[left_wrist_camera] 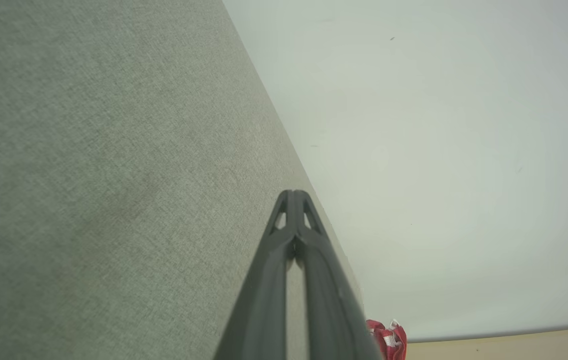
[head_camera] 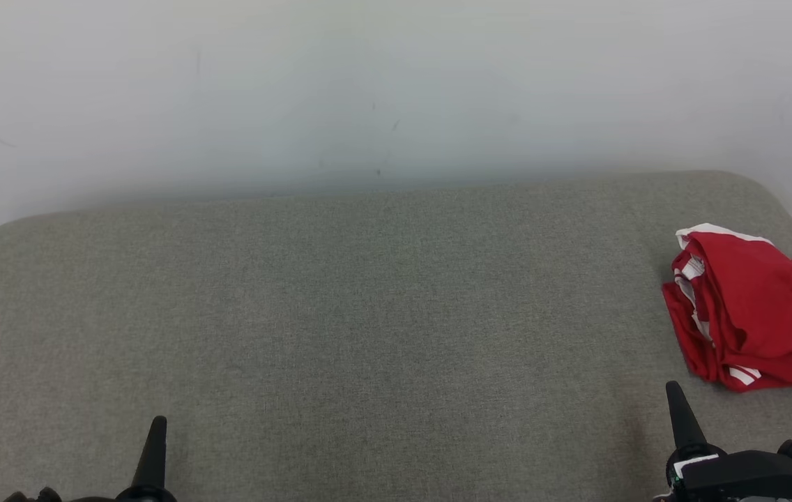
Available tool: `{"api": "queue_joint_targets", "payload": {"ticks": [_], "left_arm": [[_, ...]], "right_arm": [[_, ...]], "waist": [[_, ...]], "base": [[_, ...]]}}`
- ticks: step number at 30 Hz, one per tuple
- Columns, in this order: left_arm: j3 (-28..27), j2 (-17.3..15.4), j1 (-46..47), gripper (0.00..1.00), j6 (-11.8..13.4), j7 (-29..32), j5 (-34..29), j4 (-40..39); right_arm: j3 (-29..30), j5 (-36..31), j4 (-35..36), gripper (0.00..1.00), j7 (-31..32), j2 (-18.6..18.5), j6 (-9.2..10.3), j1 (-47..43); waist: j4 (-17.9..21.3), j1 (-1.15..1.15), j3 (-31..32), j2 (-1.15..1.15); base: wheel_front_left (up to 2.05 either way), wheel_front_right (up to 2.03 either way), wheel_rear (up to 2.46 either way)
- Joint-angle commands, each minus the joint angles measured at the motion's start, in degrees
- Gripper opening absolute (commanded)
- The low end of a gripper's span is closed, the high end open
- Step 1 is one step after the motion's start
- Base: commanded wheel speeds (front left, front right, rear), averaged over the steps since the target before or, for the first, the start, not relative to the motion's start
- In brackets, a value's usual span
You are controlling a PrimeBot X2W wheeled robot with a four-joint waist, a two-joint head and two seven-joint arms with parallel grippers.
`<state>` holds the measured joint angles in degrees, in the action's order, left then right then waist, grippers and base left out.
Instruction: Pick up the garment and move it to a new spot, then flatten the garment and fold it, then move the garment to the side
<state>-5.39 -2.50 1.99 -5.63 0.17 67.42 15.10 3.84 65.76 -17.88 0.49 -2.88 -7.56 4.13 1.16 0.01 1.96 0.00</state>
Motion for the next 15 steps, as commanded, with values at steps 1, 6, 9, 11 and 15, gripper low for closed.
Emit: {"api": "queue_joint_targets", "payload": {"ticks": [1,6,9,11,15], "left_arm": [[-0.3,-0.4,1.4,0.0,-0.5,0.4,1.8,-0.7],[-0.4,-0.4,1.9,0.0,-0.6,1.3,5.0,-0.8],[-0.5,-0.4,2.0,0.0,-0.7,1.7,6.6,-0.8],[-0.5,-0.4,2.2,0.0,-0.8,2.0,7.5,-0.8],[-0.6,-0.4,2.5,0.0,-1.0,2.5,9.6,-0.9]], "right_arm": [[0.3,1.9,0.8,0.0,0.3,0.0,0.08,1.0],[0.7,5.4,1.3,0.0,1.1,0.0,0.08,1.2],[0.8,6.9,1.5,0.0,1.5,0.0,0.09,1.3],[0.9,8.1,1.6,0.0,1.8,0.0,0.09,1.4],[1.2,10.1,1.9,0.0,2.3,0.0,0.09,1.5]], "waist": [[0.0,-0.01,-0.1,0.0],[-0.2,-0.01,-0.3,0.0],[-0.2,-0.01,-0.4,0.0],[-0.3,-0.01,-0.5,0.0],[-0.4,-0.01,-0.7,0.0]], "base": [[0.0,0.0,0.0],[0.0,0.0,0.0],[0.0,0.0,0.0],[0.0,0.0,0.0],[0.0,0.0,0.0]]}}
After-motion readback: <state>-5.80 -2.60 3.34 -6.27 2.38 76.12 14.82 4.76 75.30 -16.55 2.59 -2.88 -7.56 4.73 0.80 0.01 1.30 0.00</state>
